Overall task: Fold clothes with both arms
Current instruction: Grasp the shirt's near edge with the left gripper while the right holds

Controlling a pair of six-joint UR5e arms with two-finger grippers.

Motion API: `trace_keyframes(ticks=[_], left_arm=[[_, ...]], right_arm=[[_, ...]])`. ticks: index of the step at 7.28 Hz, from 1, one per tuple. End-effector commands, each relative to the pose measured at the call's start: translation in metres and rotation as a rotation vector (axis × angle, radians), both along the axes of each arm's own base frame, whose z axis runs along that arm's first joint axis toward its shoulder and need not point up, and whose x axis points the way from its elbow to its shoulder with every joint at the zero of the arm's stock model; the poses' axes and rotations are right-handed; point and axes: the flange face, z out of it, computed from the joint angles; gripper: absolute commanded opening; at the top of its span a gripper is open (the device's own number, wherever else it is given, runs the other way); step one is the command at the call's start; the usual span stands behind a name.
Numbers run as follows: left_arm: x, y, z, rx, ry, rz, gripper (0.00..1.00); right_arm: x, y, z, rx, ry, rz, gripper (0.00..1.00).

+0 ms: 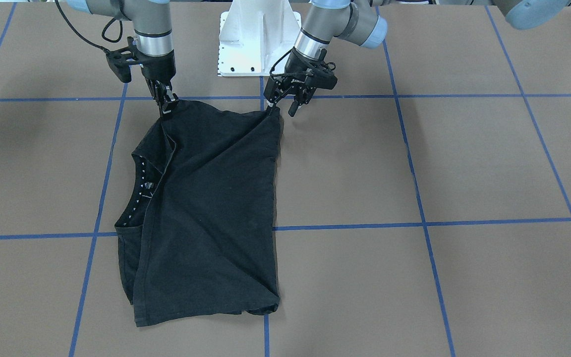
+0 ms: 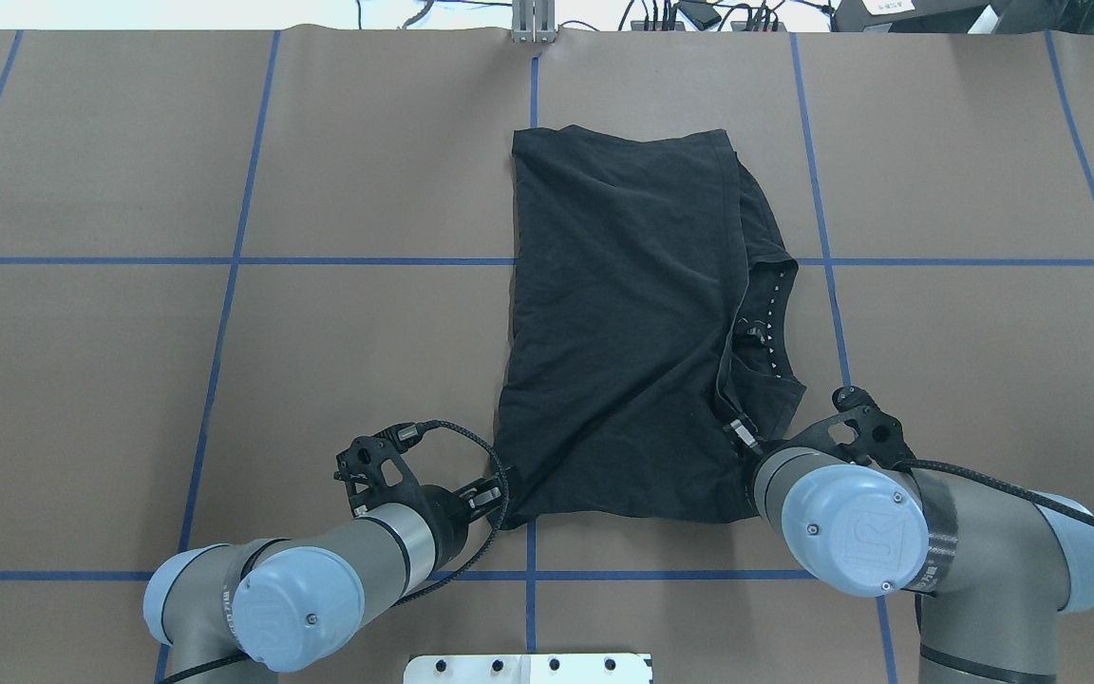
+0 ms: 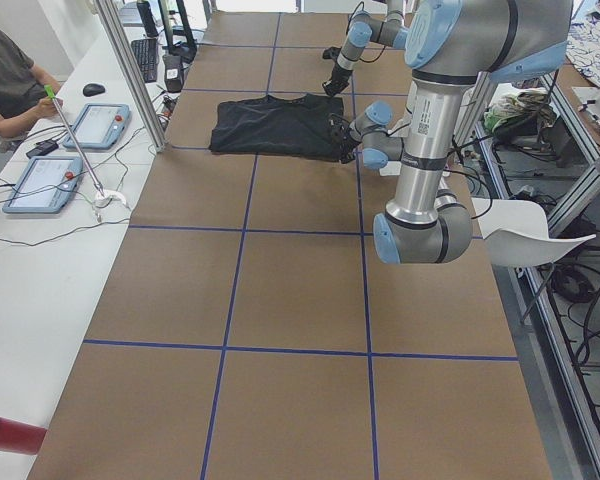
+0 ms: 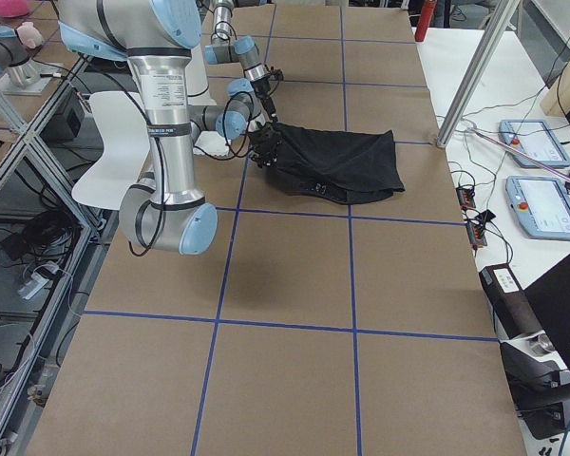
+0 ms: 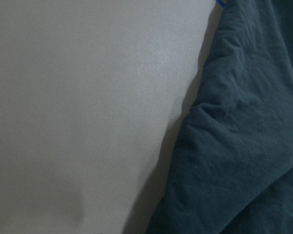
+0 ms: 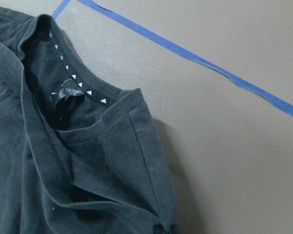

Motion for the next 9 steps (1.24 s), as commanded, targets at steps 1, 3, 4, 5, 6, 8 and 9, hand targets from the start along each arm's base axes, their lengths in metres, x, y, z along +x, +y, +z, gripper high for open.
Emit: trace_keyframes(ticks=[1, 3, 4, 5, 6, 8, 9], left_arm=[[0.005, 0.003, -0.001, -0.001, -0.002, 0.006, 0.63], [0.01, 0.011, 0.001, -0.001, -0.007, 0.023, 0.58], [0.012, 0.014, 0.003, -0.003, -0.013, 0.029, 0.56], [0.013, 0.015, 0.003, -0.003, -0.013, 0.032, 0.52], [0.014, 0.016, 0.002, -0.003, -0.011, 0.034, 0.2], [0.01, 0.017, -0.002, 0.001, -0.002, 0.038, 0.0], [0.006, 0.014, -0.004, 0.006, 0.0, 0.035, 0.0]], right_arm=[[0.001, 0.0, -0.001, 0.002, -0.002, -0.001, 0.0], [0.001, 0.0, -0.001, 0.004, -0.001, -0.003, 0.0], [0.001, 0.0, -0.001, 0.004, -0.001, -0.003, 0.0], [0.001, 0.0, -0.001, 0.004, -0.001, -0.003, 0.0], [0.001, 0.0, -0.001, 0.004, -0.001, -0.003, 0.0], [0.001, 0.0, -0.001, 0.004, -0.001, -0.003, 0.0], [0.001, 0.0, -0.001, 0.004, -0.001, -0.003, 0.0]])
